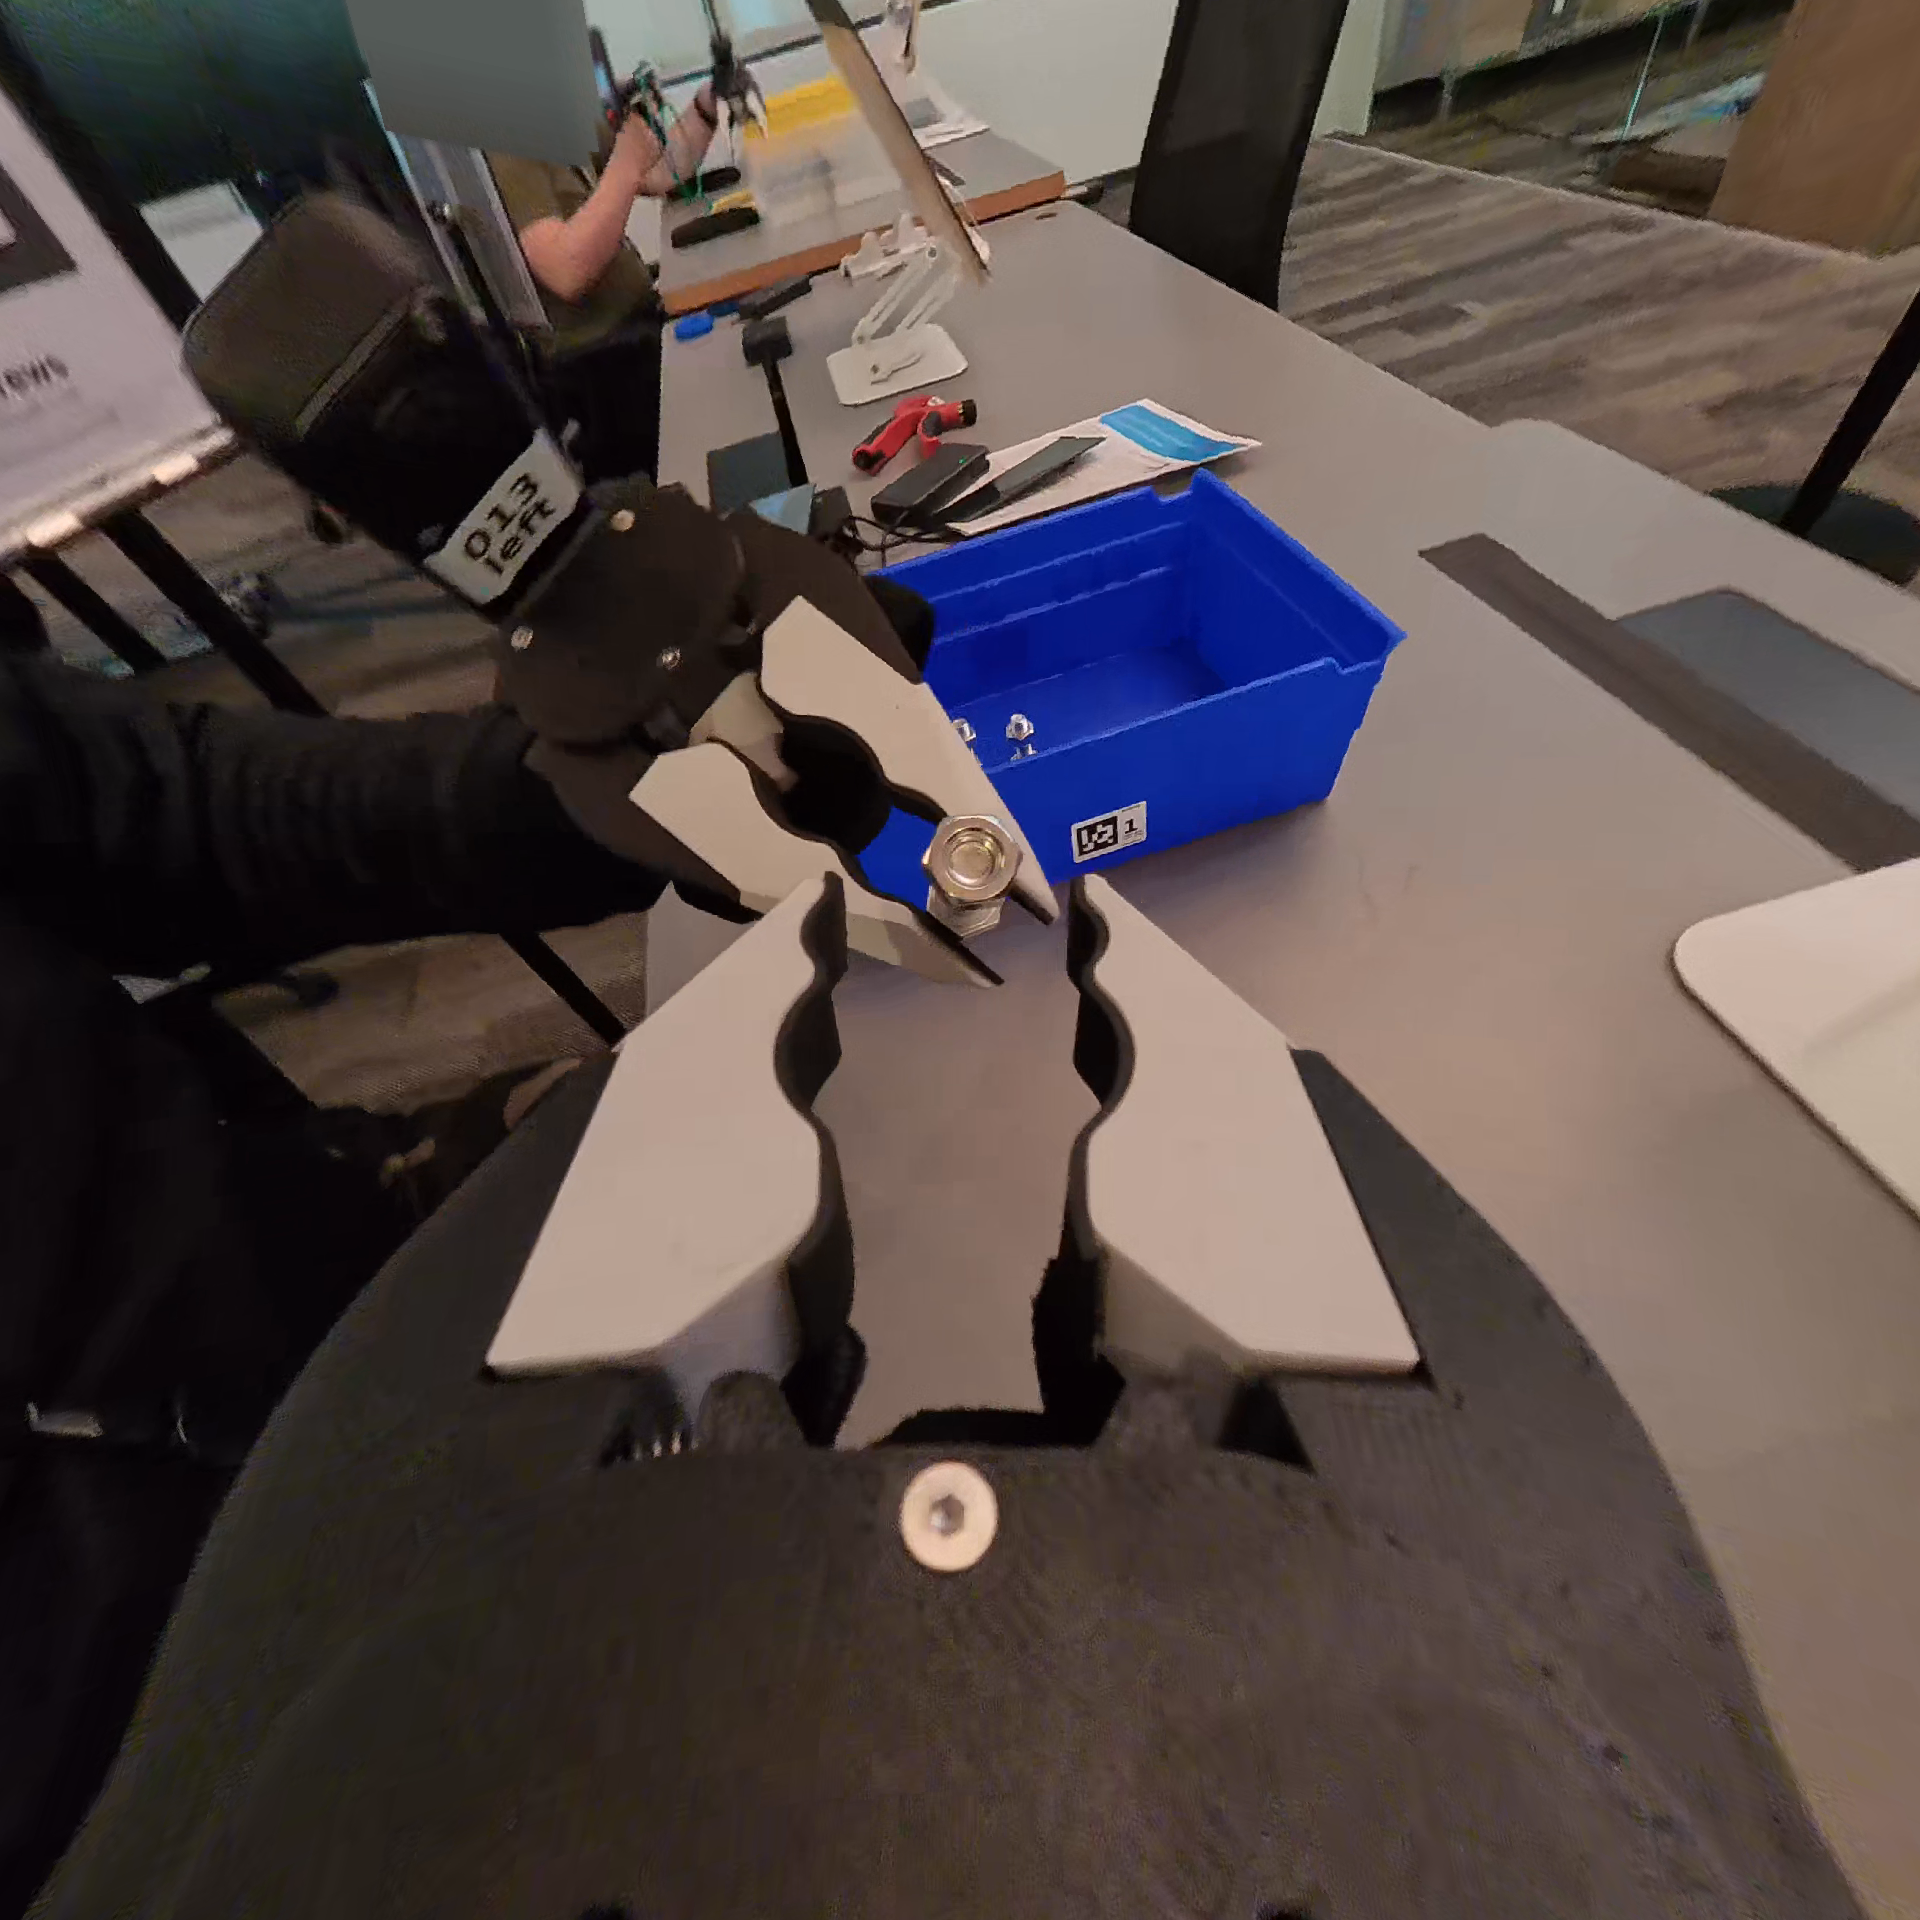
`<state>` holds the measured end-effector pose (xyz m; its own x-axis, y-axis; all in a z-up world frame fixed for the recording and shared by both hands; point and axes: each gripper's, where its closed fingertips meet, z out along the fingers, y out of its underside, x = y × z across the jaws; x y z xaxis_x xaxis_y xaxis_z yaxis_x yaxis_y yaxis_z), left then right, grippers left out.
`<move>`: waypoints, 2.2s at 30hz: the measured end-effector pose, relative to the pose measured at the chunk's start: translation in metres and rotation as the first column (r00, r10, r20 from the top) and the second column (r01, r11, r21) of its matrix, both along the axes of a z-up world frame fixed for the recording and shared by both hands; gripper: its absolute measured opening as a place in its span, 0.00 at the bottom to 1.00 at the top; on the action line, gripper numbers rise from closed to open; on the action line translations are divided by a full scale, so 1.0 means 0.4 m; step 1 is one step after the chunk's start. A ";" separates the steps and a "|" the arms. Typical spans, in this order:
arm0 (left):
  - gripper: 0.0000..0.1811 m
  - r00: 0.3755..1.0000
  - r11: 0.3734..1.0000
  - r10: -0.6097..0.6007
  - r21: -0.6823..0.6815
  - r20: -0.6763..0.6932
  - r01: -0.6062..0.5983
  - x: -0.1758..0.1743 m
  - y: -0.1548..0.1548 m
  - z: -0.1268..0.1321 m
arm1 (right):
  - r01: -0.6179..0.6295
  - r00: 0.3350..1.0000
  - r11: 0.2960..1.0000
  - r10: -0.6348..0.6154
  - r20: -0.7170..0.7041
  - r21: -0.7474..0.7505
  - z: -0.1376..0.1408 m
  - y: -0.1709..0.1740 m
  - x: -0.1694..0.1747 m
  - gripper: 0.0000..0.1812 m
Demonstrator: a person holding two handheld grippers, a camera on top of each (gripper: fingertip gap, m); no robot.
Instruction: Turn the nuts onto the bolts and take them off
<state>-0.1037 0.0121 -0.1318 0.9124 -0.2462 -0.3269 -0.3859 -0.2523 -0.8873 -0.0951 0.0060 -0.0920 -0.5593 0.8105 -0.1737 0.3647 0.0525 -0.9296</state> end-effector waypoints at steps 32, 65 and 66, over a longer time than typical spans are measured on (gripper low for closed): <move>0.08 0.778 0.874 -0.397 -0.059 0.486 0.483 0.120 -0.096 0.023 | -0.238 0.905 0.517 0.426 -0.006 0.822 -0.009 -0.073 0.068 0.09; 0.08 0.852 0.937 -0.332 0.039 0.404 0.347 0.078 -0.057 0.034 | -0.120 0.991 0.992 0.118 0.057 0.037 0.006 -0.036 0.052 0.16; 0.08 0.854 0.936 -0.335 0.037 0.398 0.350 0.081 -0.058 0.033 | -0.120 0.992 0.992 0.119 0.044 0.030 0.008 -0.037 0.050 0.11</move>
